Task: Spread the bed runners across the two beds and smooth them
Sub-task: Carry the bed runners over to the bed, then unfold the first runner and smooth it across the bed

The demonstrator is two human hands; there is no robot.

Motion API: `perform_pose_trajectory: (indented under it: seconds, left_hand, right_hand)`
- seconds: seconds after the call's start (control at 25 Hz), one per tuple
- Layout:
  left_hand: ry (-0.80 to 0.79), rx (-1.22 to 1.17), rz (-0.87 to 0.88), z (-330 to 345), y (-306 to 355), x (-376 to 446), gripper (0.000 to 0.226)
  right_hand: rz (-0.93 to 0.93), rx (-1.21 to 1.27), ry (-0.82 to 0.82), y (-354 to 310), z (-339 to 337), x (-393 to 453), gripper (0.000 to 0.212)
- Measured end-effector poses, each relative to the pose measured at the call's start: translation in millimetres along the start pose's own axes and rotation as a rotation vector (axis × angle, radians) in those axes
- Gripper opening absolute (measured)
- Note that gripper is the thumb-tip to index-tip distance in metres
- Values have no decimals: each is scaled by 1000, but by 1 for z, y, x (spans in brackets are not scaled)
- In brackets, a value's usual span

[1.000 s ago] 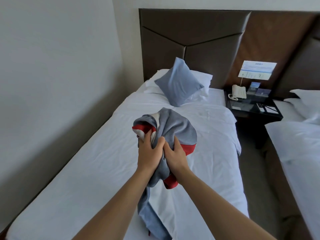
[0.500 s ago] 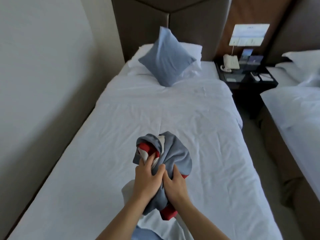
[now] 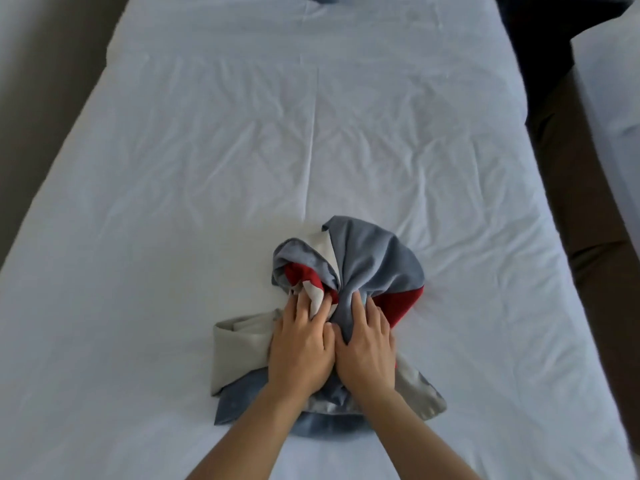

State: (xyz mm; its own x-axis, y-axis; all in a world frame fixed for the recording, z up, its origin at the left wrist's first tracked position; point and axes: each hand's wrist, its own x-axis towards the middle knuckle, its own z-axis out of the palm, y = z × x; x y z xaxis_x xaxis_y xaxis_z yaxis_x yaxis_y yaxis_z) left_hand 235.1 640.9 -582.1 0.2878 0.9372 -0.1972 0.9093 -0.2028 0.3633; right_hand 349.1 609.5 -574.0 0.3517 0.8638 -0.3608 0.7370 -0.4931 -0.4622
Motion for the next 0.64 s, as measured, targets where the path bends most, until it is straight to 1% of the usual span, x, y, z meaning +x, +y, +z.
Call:
perform_pose_trajectory:
  seconds: [0.08, 0.16, 0.36, 0.52, 0.64]
  left_hand:
    - [-20, 71, 9, 9, -4, 0, 51]
    - [-36, 77, 8, 5, -4, 2, 52]
    - [-35, 51, 41, -48, -18, -7, 56]
    - [-63, 53, 37, -95, -45, -23, 52]
    - [-104, 71, -34, -113, -60, -36, 54]
  right_hand:
    - [-8, -65, 8, 6, 13, 3, 71]
    - [-3, -71, 6, 6, 12, 6, 70]
    - [34, -158, 10, -21, -37, -2, 73]
    - [-69, -235, 1, -56, -74, -14, 74]
    - [-223, -302, -12, -85, -75, -15, 72]
